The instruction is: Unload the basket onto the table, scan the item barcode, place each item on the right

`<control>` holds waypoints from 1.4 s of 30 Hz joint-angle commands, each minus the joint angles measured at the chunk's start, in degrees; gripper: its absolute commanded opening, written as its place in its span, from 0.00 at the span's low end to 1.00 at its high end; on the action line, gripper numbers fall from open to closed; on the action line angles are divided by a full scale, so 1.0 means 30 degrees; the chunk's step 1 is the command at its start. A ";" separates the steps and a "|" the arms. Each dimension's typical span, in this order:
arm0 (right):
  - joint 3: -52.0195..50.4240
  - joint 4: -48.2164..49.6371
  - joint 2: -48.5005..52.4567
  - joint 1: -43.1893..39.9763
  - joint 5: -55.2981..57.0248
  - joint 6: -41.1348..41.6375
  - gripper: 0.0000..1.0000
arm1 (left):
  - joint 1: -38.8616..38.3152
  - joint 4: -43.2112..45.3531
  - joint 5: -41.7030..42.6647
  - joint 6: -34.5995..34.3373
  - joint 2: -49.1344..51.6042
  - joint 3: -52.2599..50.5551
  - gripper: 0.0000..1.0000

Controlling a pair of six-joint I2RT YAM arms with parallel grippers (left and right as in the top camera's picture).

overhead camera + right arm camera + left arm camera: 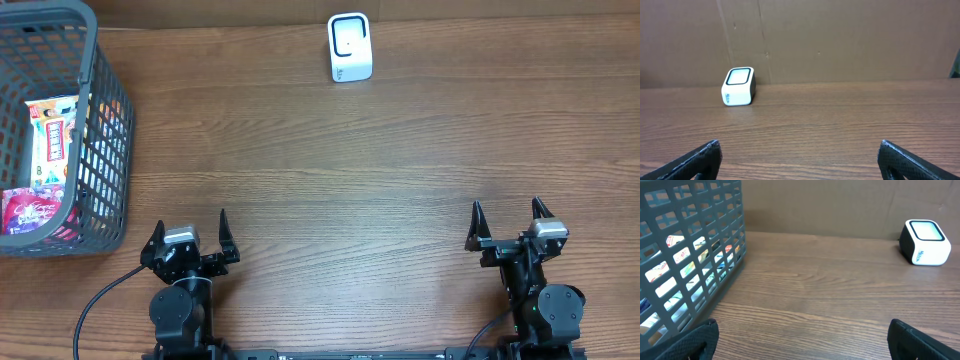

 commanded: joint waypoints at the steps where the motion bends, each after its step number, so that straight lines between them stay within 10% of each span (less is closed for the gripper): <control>1: -0.0197 0.0109 -0.0138 -0.0051 0.0117 -0.0087 1.00 | 0.0073 0.0051 -0.0175 -0.0386 -0.0204 -0.0080 1.00; 42: -0.0204 0.0109 -0.0138 -0.0051 0.0117 -0.0087 1.00 | 0.0066 0.0073 -0.0270 -0.0393 -0.0204 -0.0080 1.00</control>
